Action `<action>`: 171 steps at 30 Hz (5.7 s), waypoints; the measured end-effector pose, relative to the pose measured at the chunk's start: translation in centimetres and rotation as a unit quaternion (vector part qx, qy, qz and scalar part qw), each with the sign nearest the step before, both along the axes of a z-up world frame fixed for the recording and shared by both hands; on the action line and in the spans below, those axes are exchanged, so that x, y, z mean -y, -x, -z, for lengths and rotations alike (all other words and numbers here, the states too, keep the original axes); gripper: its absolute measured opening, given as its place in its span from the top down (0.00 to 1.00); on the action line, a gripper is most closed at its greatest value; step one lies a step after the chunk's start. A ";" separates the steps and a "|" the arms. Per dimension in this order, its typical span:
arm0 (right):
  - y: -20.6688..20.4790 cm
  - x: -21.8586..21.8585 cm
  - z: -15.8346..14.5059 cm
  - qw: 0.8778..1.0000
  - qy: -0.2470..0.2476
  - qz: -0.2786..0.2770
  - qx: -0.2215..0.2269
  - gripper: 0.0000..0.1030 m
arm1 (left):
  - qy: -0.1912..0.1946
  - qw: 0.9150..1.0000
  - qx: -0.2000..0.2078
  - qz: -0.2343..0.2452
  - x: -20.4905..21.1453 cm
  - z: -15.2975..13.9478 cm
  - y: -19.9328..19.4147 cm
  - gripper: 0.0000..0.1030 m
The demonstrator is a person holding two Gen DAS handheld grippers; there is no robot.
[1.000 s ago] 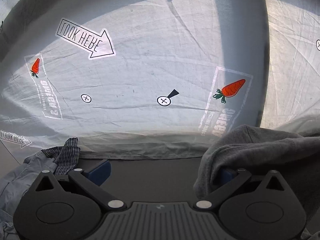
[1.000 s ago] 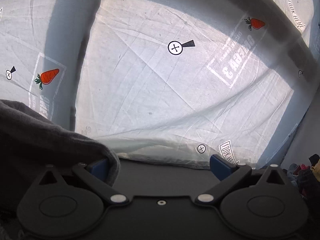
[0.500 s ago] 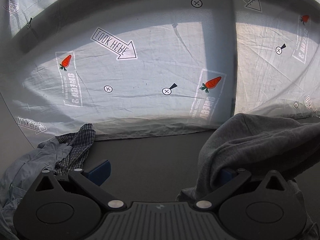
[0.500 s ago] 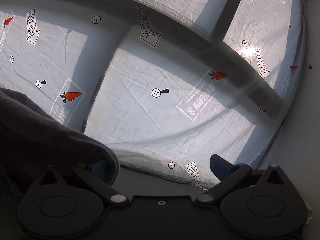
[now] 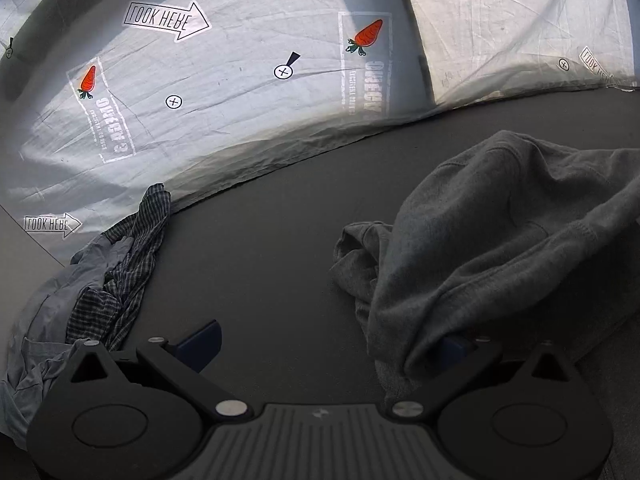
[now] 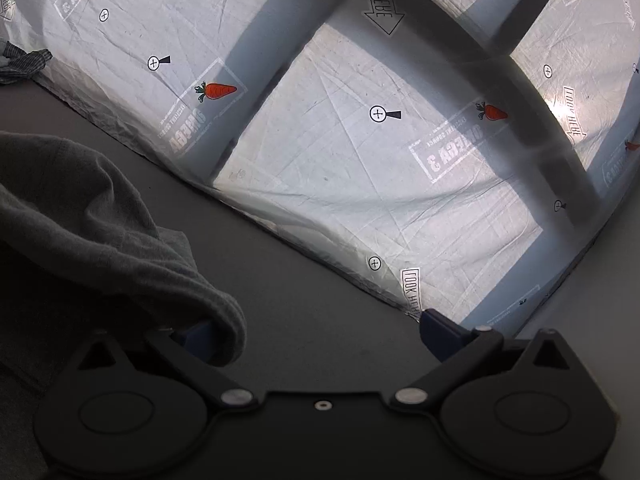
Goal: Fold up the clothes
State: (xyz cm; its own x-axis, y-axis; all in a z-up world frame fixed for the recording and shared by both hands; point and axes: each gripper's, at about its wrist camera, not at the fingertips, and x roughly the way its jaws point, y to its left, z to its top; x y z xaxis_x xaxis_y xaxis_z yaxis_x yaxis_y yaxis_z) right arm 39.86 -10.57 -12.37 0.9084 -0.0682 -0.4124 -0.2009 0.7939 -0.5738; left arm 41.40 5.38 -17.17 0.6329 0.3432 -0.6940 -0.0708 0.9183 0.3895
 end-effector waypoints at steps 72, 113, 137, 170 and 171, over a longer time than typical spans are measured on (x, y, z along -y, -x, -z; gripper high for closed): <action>20.6 13.2 6.3 0.882 -0.323 0.057 -0.339 0.87 | 0.353 0.930 -0.101 -0.004 -2.2 4.6 24.7 0.68; 5.1 15.9 -4.2 0.737 -0.652 -0.001 -0.180 0.97 | 0.441 0.883 0.156 -0.024 -6.8 -9.7 11.1 0.90; -12.9 11.2 -0.4 0.734 -0.636 0.072 -0.228 0.97 | 0.502 0.849 0.109 -0.127 -13.7 -3.8 -3.6 0.90; -13.1 7.5 0.9 0.869 -0.435 0.042 -0.232 0.47 | 0.344 0.936 0.040 -0.053 -12.0 0.1 -8.6 0.28; -13.1 7.6 0.7 0.867 -0.441 0.041 -0.227 0.47 | 0.355 0.933 0.040 -0.049 -12.4 0.5 -9.1 0.29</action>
